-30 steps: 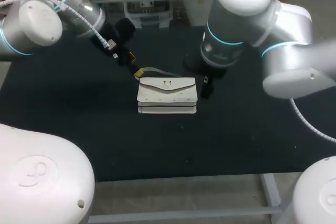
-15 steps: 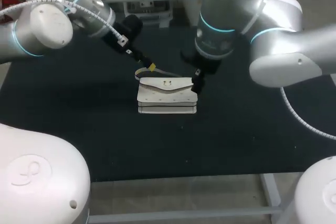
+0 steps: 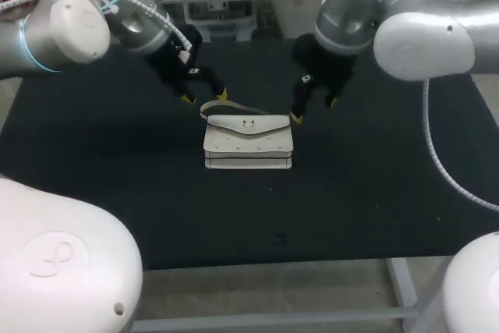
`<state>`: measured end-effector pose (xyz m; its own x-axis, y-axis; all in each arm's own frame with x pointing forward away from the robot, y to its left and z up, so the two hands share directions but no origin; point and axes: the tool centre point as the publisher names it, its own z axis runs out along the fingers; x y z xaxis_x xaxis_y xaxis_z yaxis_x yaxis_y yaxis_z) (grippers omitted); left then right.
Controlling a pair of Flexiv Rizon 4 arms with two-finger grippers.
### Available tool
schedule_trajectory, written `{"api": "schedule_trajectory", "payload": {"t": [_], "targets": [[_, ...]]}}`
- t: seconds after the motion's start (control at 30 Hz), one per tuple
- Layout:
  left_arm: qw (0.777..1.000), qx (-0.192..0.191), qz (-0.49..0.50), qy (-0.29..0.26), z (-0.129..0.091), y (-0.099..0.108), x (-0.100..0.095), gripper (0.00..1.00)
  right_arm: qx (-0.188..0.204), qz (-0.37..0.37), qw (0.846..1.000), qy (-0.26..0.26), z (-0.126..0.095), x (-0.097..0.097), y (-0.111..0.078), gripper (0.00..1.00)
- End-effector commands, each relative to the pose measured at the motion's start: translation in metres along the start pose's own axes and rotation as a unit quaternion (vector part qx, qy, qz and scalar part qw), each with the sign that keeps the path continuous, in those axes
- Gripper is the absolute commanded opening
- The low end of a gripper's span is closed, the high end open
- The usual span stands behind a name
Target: Pick up the bag, open it, inspect its contents, close it, and place it on the opposite side
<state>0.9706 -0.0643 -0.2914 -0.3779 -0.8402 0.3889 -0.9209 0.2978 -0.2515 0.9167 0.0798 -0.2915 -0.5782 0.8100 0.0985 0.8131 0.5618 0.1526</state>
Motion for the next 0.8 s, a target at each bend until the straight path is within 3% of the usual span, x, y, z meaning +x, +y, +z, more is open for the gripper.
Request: {"api": "schedule_trajectory", "payload": {"t": [0.03, 0.2, 0.33, 0.47, 0.8], "targets": [[0.991, -0.013, -0.132, 0.002, -0.004, 0.002, 0.002, 1.00, -0.025, 0.132, 0.979, 0.155, 0.001, -0.008, -0.001, 1.00], [0.985, 0.002, -0.174, 0.019, -0.001, 0.007, 0.003, 1.00, -0.072, 0.214, 0.960, 0.164, 0.005, -0.005, -0.009, 1.00], [0.980, 0.027, -0.198, 0.022, 0.002, 0.011, 0.007, 1.00, -0.114, 0.267, 0.947, 0.142, 0.004, -0.002, -0.012, 1.00], [0.976, 0.023, -0.214, 0.035, 0.006, 0.012, 0.007, 1.00, -0.161, 0.316, 0.925, 0.134, 0.001, -0.004, -0.017, 1.00], [0.980, 0.011, -0.198, 0.027, 0.009, 0.013, 0.007, 1.00, -0.161, 0.316, 0.925, 0.134, 0.001, -0.004, -0.017, 1.00]]}}
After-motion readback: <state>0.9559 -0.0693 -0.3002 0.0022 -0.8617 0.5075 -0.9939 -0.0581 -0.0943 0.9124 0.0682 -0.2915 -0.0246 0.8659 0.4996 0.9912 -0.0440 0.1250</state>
